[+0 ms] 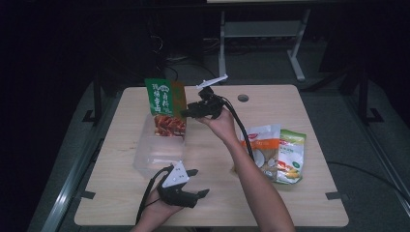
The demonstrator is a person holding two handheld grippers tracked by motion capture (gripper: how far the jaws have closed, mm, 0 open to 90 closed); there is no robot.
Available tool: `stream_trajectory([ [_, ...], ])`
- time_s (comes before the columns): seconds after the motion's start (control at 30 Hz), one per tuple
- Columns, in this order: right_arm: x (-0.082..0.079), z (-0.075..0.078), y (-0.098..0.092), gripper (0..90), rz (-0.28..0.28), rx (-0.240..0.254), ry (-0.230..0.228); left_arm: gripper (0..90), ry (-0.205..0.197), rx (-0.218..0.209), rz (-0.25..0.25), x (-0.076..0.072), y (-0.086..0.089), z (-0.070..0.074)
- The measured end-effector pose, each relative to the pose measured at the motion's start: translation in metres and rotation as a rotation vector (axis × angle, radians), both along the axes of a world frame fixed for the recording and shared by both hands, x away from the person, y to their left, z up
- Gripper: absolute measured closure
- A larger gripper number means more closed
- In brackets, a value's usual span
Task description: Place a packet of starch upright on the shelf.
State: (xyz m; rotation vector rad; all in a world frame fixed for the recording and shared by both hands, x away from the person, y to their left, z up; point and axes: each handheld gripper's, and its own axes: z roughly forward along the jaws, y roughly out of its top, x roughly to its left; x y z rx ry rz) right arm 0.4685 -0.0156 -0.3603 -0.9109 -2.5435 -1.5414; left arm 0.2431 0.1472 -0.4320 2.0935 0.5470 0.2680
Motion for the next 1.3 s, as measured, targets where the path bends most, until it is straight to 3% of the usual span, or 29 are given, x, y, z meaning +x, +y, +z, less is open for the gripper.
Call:
stream_trajectory([
  [0.4,-0.018,0.004,-0.035,38.7,-0.024,-0.012,0.008,26.2,-0.008,0.007,0.003,0.001,0.0,0.0],
  [0.7,-0.031,0.008,-0.057,36.7,-0.04,-0.05,0.005,26.2,-0.004,0.014,0.004,0.0,0.001,0.0],
  [0.93,-0.04,0.007,-0.079,33.6,-0.055,-0.1,0.039,25.9,-0.002,0.005,0.005,0.0,0.0,-0.001],
  [1.03,-0.044,0.007,-0.085,33.5,-0.067,-0.112,0.024,25.9,0.0,0.006,0.005,0.0,0.0,-0.001],
  [1.13,-0.049,0.004,-0.098,32.5,-0.077,-0.137,0.043,25.8,0.0,0.001,0.009,0.001,0.001,-0.001],
  [1.3,-0.055,0.003,-0.111,32.0,-0.104,-0.129,0.049,25.8,0.003,0.003,0.011,0.001,0.0,-0.001],
])
